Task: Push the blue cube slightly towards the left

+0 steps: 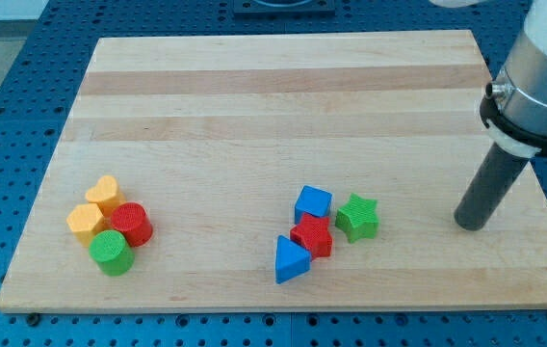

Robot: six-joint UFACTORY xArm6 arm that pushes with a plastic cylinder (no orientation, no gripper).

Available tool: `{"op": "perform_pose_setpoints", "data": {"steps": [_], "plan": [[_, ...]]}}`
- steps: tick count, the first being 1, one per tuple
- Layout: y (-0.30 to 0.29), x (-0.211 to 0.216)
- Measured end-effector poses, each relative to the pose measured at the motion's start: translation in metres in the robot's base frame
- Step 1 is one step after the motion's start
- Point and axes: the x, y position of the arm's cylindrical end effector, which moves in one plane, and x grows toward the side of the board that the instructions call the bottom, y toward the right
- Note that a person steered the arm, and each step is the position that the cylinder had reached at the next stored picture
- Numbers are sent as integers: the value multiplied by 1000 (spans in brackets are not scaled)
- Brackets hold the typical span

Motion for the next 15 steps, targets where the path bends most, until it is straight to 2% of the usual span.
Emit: {"op": "perform_pose_setpoints", "data": {"steps": [1,3,6,7,9,11,14,15], "plan": [[0,0],[-61,9],[-79,9],[-78,27],[-94,32],[-104,11],[-183,-36],[-183,-36]]}}
